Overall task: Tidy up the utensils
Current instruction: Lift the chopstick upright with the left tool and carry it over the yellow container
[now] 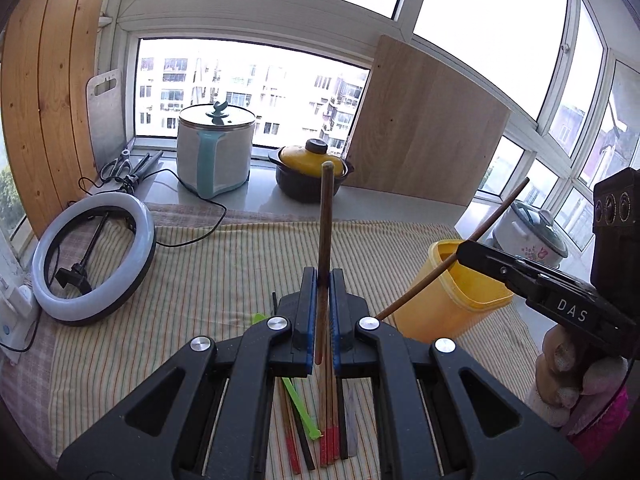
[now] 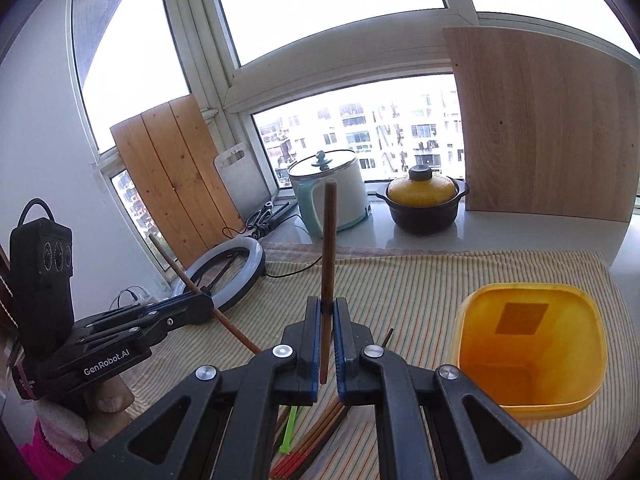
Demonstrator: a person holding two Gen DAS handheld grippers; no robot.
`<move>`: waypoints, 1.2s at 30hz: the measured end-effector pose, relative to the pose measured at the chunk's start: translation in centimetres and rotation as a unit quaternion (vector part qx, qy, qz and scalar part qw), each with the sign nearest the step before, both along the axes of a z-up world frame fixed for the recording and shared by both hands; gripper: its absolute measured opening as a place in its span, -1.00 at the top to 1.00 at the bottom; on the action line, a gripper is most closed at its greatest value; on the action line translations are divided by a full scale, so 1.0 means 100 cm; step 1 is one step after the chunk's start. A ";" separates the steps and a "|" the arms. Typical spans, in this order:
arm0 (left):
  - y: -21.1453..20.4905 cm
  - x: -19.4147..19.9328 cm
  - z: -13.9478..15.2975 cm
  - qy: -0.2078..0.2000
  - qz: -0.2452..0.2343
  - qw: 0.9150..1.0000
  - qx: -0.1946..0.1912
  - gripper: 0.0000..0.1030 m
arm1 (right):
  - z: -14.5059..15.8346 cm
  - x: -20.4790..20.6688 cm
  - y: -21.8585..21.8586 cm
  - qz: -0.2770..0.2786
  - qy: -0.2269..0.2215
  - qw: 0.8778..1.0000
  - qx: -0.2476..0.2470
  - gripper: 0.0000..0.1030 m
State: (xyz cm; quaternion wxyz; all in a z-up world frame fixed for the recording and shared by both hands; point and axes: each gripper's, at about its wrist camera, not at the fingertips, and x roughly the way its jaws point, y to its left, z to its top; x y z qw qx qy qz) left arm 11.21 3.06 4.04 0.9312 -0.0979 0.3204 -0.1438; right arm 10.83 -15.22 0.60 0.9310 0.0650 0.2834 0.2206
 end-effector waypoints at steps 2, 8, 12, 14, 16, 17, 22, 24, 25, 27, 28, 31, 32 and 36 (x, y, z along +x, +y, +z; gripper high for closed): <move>-0.004 0.001 0.006 -0.005 -0.004 1.000 -0.004 0.93 | 0.006 -0.001 -0.009 -0.006 -0.005 1.000 0.006 0.93; -0.026 0.004 0.021 -0.027 -0.020 0.999 -0.005 0.93 | 0.026 -0.008 -0.041 -0.036 -0.027 0.999 0.019 0.93; -0.043 0.007 0.034 -0.045 -0.030 0.999 -0.002 0.93 | 0.041 -0.014 -0.065 -0.062 -0.048 0.997 0.024 0.93; -0.049 0.008 0.039 -0.051 -0.034 0.998 -0.006 0.93 | 0.047 -0.016 -0.077 -0.074 -0.056 0.995 0.029 0.93; -0.055 0.009 0.046 -0.059 -0.037 0.998 -0.008 0.93 | 0.053 -0.019 -0.088 -0.085 -0.062 0.994 0.034 0.93; -0.058 0.009 0.049 -0.063 -0.039 0.997 -0.010 0.93 | 0.055 -0.022 -0.095 -0.091 -0.066 0.993 0.037 0.93; -0.074 0.012 0.063 -0.079 -0.051 0.995 -0.018 0.93 | 0.062 -0.030 -0.120 -0.122 -0.080 0.989 0.038 0.93; -0.081 0.014 0.068 -0.084 -0.058 0.995 -0.019 0.93 | 0.062 -0.032 -0.129 -0.134 -0.082 0.987 0.033 0.93; -0.085 0.015 0.071 -0.088 -0.061 0.994 -0.019 0.93 | 0.061 -0.032 -0.131 -0.139 -0.081 0.987 0.028 0.93; -0.093 0.017 0.075 -0.092 -0.068 0.993 -0.021 0.93 | 0.057 -0.032 -0.135 -0.145 -0.073 0.986 0.021 0.93; -0.097 0.018 0.077 -0.093 -0.073 0.993 -0.022 0.93 | 0.055 -0.031 -0.137 -0.147 -0.069 0.987 0.018 0.93; -0.108 0.024 0.077 -0.090 -0.082 0.992 -0.029 0.93 | 0.048 -0.031 -0.143 -0.153 -0.060 0.986 0.011 0.93; -0.111 0.025 0.077 -0.088 -0.085 0.992 -0.032 0.93 | 0.046 -0.031 -0.145 -0.155 -0.057 0.986 0.010 0.93; -0.122 0.028 0.077 -0.087 -0.090 0.992 -0.036 0.93 | 0.040 -0.034 -0.155 -0.160 -0.048 0.986 0.011 0.93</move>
